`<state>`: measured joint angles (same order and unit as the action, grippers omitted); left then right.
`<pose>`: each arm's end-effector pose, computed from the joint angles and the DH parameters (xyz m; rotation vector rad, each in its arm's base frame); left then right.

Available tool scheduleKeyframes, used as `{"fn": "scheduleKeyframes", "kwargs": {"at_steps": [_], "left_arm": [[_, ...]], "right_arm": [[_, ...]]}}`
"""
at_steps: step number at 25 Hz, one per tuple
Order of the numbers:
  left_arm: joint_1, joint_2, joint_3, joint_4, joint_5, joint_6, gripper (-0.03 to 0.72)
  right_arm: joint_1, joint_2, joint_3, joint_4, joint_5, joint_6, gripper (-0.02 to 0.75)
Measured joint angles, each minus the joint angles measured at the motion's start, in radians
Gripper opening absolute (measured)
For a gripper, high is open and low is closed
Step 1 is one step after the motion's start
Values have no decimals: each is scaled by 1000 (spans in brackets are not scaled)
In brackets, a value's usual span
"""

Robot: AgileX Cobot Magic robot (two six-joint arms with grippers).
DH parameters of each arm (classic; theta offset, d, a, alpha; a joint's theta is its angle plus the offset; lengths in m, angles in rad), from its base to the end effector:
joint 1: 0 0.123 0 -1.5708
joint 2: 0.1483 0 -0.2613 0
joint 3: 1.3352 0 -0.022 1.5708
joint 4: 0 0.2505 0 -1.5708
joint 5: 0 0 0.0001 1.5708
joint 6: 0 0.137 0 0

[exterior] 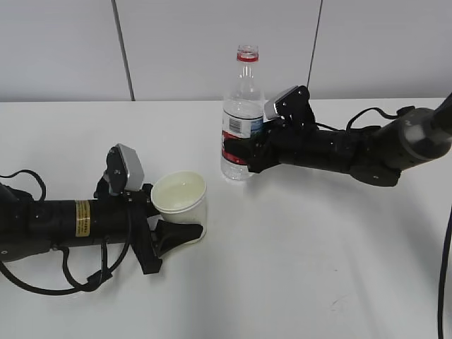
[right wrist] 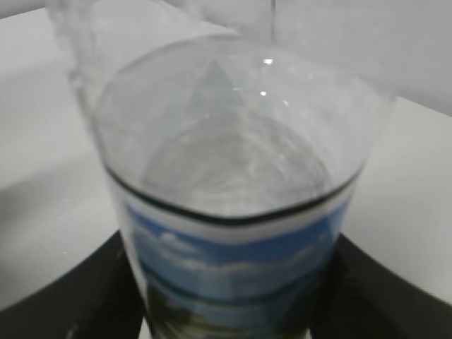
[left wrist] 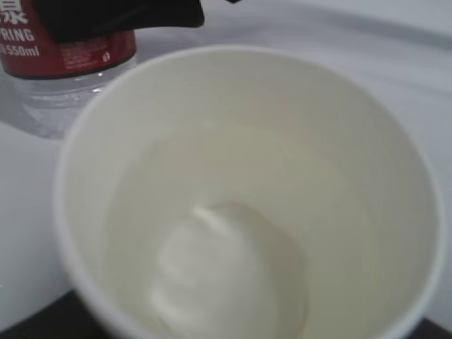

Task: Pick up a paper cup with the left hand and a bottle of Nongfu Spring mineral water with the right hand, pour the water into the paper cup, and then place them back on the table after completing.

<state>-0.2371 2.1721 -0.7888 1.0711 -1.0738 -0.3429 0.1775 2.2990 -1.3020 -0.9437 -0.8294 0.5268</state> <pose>0.3061 -0.1827 0.0318 1.0692 1.7142 -0.8470 0.4537 0.1645 0.0693 -0.7853 1.7095 0.5771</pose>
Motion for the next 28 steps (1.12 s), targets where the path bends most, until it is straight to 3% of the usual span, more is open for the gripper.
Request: {"fn": "scheduleKeyframes", "kwargs": {"at_steps": [7,11,17,23,28], "left_arm": [[0,11,0,-5,-1,4,407],[0,11,-1,-8,2,4,503],[3,11,-1,-8,22,-7,573],[53,-3,-1,98,22,-105,575],[105,-46,-2,216,53,-173,575]], "right_arm": [[0,0,0,-18,-2,-9,435],[0,0,0,-34,-6,-17,443],[0,0,0,-49,-17,-19,620],[-11,-4,0,-109,-19,-13,663],[-57,-32,0,-267,-17,89,662]]}}
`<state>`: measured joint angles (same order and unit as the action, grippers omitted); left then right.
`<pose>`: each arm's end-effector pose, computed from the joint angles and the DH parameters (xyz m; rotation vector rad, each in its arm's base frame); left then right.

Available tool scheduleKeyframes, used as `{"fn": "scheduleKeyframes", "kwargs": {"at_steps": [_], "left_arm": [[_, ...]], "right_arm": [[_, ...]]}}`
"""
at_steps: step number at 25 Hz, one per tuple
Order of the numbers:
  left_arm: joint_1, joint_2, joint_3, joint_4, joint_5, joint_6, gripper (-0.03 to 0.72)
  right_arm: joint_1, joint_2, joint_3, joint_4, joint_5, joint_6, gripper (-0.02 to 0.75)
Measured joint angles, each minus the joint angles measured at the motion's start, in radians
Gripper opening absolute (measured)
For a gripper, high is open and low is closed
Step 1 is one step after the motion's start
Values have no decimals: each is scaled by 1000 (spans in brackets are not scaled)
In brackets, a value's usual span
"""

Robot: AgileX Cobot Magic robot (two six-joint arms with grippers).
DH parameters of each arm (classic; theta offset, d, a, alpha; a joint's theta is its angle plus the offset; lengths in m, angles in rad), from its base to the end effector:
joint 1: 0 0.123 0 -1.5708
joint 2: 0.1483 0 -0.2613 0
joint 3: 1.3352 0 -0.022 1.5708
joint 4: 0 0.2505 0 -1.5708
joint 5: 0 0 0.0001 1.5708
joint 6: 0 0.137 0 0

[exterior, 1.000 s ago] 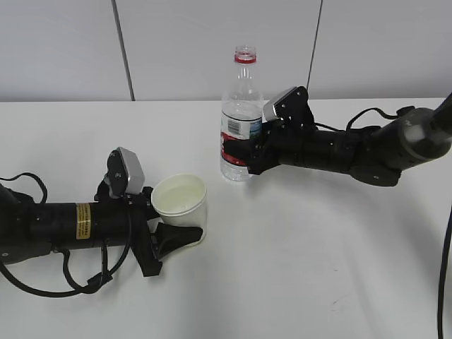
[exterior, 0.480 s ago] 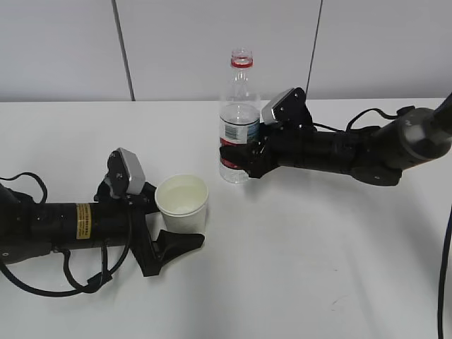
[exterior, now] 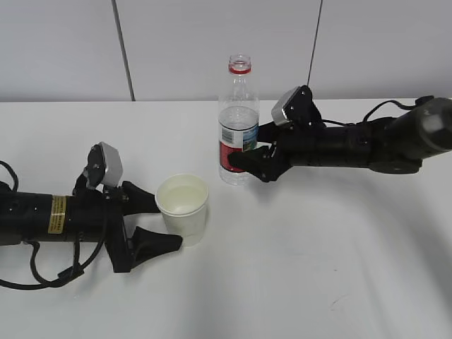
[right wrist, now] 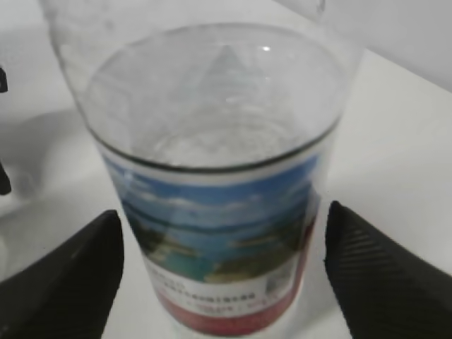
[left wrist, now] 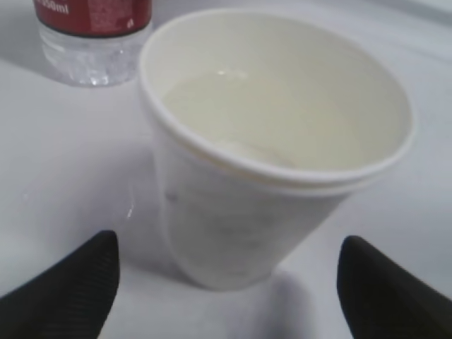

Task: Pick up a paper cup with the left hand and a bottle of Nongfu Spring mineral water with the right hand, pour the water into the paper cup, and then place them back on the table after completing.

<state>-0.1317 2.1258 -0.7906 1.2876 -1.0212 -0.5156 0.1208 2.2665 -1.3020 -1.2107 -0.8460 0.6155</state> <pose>0.3055 -0.1536 0.0341 1.0951 1.8207 -0.8903 0.4433 0.1504 0.0713 -0.9730 1.7068 0.5911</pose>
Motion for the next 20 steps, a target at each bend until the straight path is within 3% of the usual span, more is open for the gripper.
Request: {"fn": "scheduleKeyframes", "kwargs": {"at_steps": [5,10,13,20], "left_arm": [[71,-33,0,149,40,-81,577],[173,-97,0,168,54,-104,571],[226,-139,0,150,100,-105,559],[262,-206,1,-3,354,-107,552]], "right_arm": [[-70,-14,0,-143,0,86,661],[-136,-24,0,-193,0,100,651],[-182,-50,0,-195,3,108,638],[-253,-86,-4,-128,117,115,610]]}}
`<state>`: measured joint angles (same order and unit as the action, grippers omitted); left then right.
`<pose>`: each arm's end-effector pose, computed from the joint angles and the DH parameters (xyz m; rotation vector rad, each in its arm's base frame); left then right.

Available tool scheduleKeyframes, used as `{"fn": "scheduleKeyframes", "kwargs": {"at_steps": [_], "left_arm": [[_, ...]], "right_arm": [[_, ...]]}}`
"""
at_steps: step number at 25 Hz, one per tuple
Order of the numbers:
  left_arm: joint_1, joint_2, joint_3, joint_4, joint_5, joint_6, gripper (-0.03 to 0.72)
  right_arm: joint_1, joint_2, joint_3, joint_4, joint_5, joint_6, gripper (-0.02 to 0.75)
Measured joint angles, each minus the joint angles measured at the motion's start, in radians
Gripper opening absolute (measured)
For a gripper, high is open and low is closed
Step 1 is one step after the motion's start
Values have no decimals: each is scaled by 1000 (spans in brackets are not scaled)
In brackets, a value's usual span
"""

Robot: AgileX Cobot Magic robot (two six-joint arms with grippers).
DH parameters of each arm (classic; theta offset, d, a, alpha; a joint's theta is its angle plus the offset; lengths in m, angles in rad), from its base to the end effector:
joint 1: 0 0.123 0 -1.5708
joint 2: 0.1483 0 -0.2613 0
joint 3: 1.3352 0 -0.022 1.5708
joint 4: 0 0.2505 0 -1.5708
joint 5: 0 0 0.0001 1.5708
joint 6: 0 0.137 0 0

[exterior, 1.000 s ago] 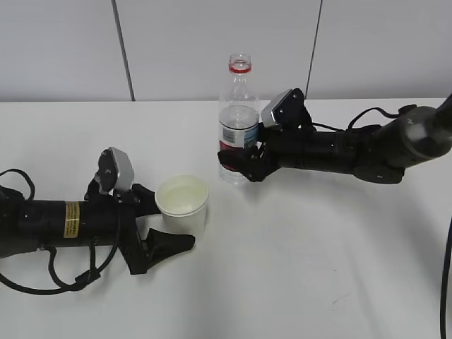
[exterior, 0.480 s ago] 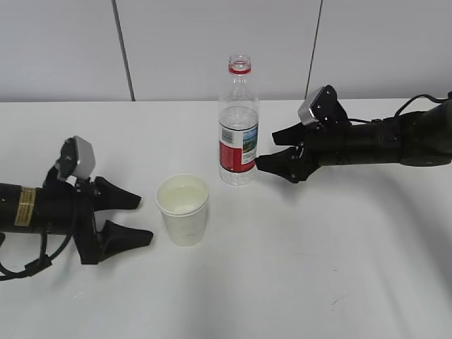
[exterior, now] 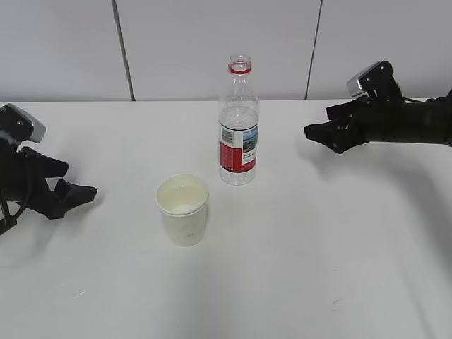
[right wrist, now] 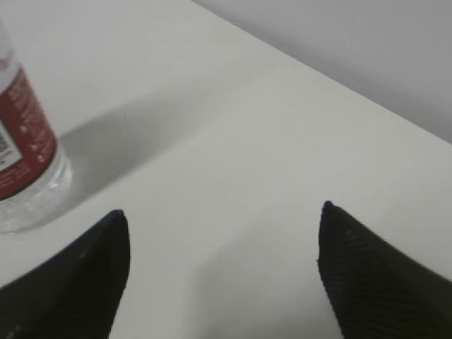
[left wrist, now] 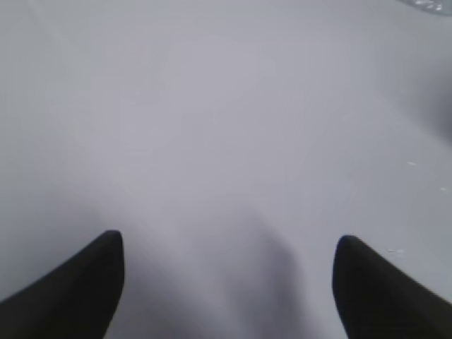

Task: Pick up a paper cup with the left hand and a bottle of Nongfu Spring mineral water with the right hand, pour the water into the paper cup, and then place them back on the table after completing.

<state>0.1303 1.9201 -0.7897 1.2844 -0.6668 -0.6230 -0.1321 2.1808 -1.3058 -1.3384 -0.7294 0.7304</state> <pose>0.3524 -0.0357 0.0662 0.7799 2.0879 -0.3753 0.4667 0.0275 0.0931 -0.7792 1.8648 0.3422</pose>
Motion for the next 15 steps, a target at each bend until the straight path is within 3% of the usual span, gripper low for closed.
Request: {"fn": "scheduleKeyframes", "kwargs": {"at_steps": [7,15], "left_arm": [[1,-6,0,-131,33,0,553],[1,-6,0,-293,33,0,553]], "right_arm": [[-95,-7,0,162,109,5,596],[-194,-7,-12,210,176,219,595]]}}
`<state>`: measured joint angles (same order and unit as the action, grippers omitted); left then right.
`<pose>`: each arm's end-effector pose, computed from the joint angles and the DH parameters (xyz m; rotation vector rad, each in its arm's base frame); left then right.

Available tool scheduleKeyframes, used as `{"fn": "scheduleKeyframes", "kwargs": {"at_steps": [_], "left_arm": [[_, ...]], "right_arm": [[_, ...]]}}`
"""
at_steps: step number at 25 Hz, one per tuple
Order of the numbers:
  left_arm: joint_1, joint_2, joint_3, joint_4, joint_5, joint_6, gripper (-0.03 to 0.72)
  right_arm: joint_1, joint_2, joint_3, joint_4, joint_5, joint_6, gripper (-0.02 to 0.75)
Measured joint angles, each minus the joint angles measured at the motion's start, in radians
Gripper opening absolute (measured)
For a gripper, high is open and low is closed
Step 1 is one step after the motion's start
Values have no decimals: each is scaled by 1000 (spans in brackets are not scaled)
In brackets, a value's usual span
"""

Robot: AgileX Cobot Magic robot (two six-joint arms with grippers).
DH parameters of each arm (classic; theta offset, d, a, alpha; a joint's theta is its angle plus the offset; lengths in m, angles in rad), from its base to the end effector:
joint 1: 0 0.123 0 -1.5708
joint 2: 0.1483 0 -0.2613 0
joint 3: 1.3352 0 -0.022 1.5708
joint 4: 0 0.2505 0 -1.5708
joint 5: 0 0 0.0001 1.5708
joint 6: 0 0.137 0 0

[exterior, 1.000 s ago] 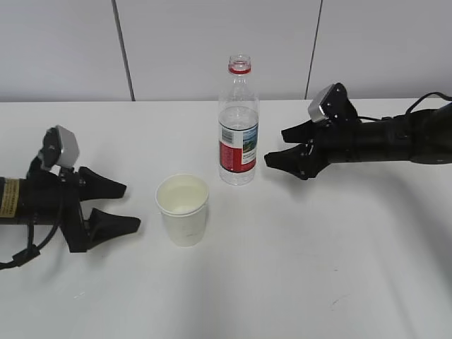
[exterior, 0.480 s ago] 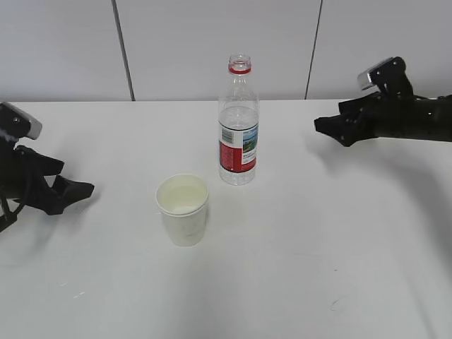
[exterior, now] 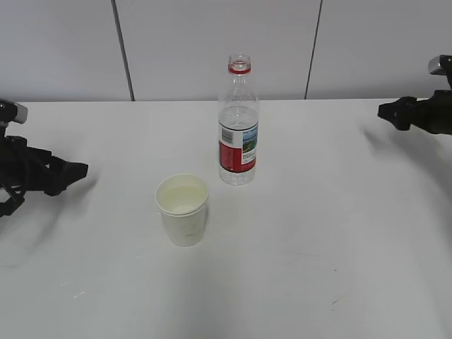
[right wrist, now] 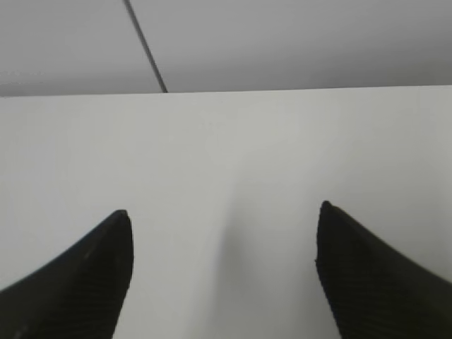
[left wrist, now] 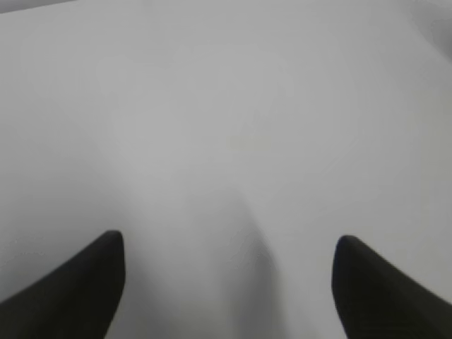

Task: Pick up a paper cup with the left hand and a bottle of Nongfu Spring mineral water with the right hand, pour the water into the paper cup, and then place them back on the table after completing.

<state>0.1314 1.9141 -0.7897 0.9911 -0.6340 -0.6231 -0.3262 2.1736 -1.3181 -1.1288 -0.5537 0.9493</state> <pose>0.3699 -0.0195 0.0764 0.4204 2.1060 -0.3467 0.4746 -0.0919 0.0969 -0.0830 2.0208 0.2375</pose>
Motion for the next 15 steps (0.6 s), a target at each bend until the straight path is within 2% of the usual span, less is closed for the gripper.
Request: {"fn": "scheduleKeyframes", "kwargs": {"at_steps": [5,9,12,15], "left_arm": [[0,0,0,-95,2,0,542],[0,0,0,-117,8,0,540],[0,-15,0,-60,68,-19,516],[-1,-73,1,42,177,-120,503]], "right_arm": [[-9,0,-33,4,7,137,595],[-9,0,-61,-20,17,174,595],[-9,0,-77,-91,35,187,594],[-9,0,-81,-142,48,213,594]]}}
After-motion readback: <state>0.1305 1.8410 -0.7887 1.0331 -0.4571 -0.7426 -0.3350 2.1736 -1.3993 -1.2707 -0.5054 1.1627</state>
